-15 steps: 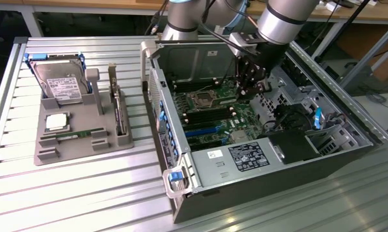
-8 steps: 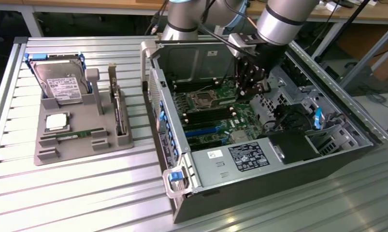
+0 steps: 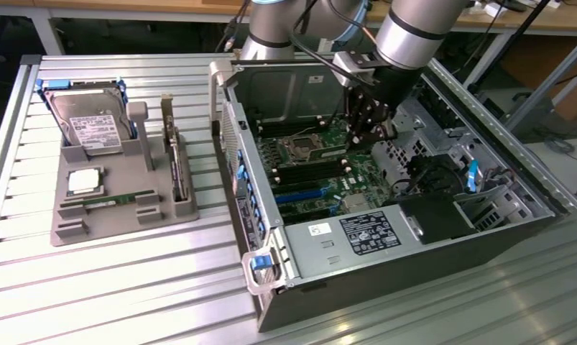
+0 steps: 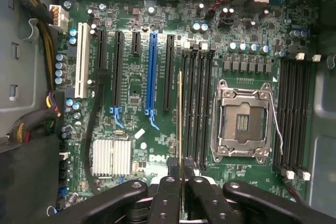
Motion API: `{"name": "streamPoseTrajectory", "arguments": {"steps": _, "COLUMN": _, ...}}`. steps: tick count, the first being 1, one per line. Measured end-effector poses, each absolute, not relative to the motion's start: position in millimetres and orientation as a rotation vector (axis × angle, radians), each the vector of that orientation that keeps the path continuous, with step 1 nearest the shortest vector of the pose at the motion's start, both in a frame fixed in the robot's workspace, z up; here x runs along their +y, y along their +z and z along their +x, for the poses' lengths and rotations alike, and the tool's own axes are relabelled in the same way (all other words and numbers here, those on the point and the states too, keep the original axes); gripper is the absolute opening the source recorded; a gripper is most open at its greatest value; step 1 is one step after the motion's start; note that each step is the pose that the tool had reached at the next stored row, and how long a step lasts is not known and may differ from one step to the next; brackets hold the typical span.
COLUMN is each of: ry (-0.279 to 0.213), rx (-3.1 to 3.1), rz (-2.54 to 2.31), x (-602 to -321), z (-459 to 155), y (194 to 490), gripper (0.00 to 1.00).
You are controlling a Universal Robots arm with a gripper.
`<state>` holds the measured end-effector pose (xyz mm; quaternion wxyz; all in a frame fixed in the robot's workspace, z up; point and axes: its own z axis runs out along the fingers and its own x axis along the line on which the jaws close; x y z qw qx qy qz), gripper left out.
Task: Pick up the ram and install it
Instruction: 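Insert the ram into the slot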
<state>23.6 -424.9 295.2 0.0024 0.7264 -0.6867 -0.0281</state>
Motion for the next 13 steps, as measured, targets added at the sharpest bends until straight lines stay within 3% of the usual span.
{"name": "streamPoseTrajectory", "arguments": {"steps": 13, "ry": -0.078, "rx": -2.180, "rz": 2.245, "x": -425.1, "z": 11.0, "y": 282.3, "gripper": 0.13}}
